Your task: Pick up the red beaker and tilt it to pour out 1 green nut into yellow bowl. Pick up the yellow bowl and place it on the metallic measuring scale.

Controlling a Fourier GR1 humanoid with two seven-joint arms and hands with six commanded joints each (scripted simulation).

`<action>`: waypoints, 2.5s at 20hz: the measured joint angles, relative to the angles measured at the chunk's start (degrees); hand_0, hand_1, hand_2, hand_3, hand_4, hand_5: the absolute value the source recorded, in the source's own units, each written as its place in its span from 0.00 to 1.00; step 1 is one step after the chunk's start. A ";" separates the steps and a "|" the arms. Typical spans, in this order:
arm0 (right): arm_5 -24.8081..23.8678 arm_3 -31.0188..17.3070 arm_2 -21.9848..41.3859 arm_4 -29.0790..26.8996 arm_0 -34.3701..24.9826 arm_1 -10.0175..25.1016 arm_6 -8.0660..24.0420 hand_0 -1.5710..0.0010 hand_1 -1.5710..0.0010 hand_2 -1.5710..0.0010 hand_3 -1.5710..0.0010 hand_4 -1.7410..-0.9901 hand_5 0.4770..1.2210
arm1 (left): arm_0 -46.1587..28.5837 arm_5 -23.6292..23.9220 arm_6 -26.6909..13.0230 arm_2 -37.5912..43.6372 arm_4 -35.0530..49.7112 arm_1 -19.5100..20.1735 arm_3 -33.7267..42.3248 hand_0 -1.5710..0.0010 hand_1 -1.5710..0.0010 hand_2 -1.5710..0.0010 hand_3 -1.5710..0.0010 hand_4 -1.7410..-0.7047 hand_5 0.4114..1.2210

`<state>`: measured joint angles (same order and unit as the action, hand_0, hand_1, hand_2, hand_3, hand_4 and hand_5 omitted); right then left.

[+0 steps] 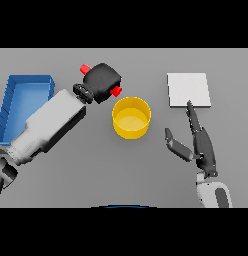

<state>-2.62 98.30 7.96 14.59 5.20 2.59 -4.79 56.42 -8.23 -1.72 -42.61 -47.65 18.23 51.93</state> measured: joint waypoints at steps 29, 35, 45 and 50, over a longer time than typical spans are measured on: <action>-2.16 -1.00 -0.78 1.38 -0.41 -0.14 -0.37 1.00 1.00 1.00 1.00 0.78 0.21 | 23.64 -6.06 7.23 -37.08 -17.74 -7.07 -13.02 0.00 0.00 0.00 0.00 0.02 1.00; -1.30 -1.27 -0.64 0.44 -0.03 -0.23 -2.35 1.00 1.00 1.00 1.00 0.78 0.24 | 33.83 -3.01 10.41 -36.82 -15.93 -3.47 -18.12 0.00 0.00 0.00 0.13 0.01 1.00; -3.52 -2.21 0.20 3.97 -2.20 -0.16 -1.73 1.00 1.00 1.00 1.00 0.80 0.21 | 41.99 2.12 3.63 -9.43 14.26 5.89 -40.39 0.00 0.00 0.00 0.11 0.00 1.00; -0.34 -2.99 -0.84 -1.60 -2.59 -0.85 -3.49 1.00 1.00 1.00 1.00 0.88 0.21 | 37.22 5.80 1.03 2.62 31.68 12.72 -47.79 0.00 0.00 0.00 0.05 0.00 1.00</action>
<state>-2.96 95.31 7.12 12.99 2.61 1.74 -8.27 93.64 -2.44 -0.69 -40.00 -15.97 30.95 4.14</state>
